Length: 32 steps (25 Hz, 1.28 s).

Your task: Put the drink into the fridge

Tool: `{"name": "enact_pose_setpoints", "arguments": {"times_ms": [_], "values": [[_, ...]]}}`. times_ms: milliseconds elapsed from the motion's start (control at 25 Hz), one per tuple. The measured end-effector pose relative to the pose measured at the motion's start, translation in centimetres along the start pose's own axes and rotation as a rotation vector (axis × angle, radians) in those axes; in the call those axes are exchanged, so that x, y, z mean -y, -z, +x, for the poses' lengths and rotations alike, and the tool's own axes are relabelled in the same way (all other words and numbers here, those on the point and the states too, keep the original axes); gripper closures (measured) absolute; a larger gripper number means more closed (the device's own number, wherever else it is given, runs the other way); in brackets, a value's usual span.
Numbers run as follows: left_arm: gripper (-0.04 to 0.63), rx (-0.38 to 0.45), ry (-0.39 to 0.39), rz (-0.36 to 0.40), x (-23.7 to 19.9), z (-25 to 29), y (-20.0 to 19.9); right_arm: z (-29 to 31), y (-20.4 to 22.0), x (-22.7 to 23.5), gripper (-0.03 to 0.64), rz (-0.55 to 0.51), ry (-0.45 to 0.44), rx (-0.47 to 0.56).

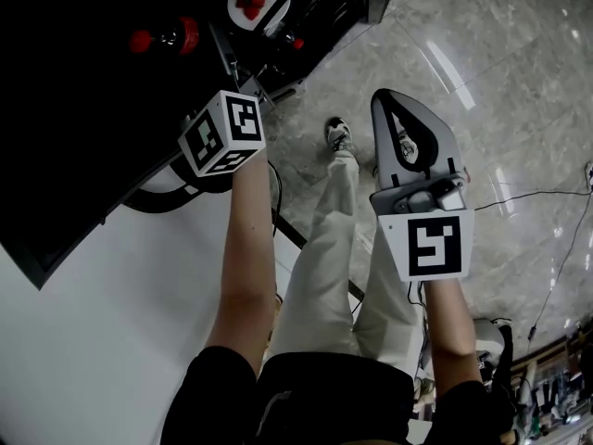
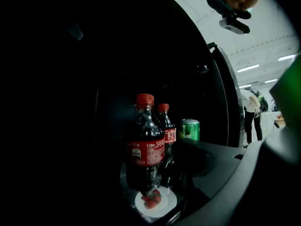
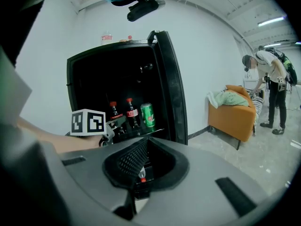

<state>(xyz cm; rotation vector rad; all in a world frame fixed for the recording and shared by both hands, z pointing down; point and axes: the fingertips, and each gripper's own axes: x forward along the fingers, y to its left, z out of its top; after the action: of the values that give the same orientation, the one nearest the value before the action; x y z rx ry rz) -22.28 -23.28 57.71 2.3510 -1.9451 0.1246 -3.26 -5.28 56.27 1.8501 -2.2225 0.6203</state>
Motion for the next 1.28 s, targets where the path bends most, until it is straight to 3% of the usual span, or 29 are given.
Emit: {"name": "enact_pose_setpoints", "arguments": {"times_ms": [160, 320, 520, 560, 600, 680, 760, 1000, 1280], "values": [[0.25, -0.05, 0.011, 0.01, 0.4, -2.1, 1.4, -0.7, -0.2, 0.4, 0.603, 0.001, 0.006, 0.004], [0.25, -0.096, 0.071, 0.034, 2.6, -4.2, 2.2, -1.5, -0.4, 0.9, 0.603, 0.0, 0.009, 0.001], [0.254, -0.154, 0.182, -0.004, 7.2, -7.6, 3.0, -2.8, -1.3, 1.7, 0.603, 0.009, 0.021, 0.021], [0.27, -0.16, 0.217, -0.002, 8.4, -8.3, 2.8, -3.0, -1.6, 1.9, 0.603, 0.006, 0.023, 0.025], [0.327, -0.162, 0.252, -0.003, 9.6, -8.9, 2.5, -3.2, -1.9, 2.0, 0.603, 0.0, 0.025, 0.029], [0.479, -0.16, 0.312, -0.015, 11.5, -10.1, 1.3, -3.8, -2.6, 2.4, 0.603, -0.02, 0.032, 0.043], [0.569, -0.158, 0.36, -0.03, 13.0, -11.3, -0.5, -4.7, -3.4, 2.8, 0.603, -0.034, 0.043, 0.061], [0.586, -0.11, 0.522, -0.099, 17.0, -14.6, -7.4, -8.7, -6.2, 3.8, 0.603, 0.011, 0.092, 0.105], [0.586, -0.088, 0.653, -0.091, 19.1, -19.1, -14.0, -13.1, -11.2, 2.1, 0.603, 0.062, 0.109, 0.157]]}}
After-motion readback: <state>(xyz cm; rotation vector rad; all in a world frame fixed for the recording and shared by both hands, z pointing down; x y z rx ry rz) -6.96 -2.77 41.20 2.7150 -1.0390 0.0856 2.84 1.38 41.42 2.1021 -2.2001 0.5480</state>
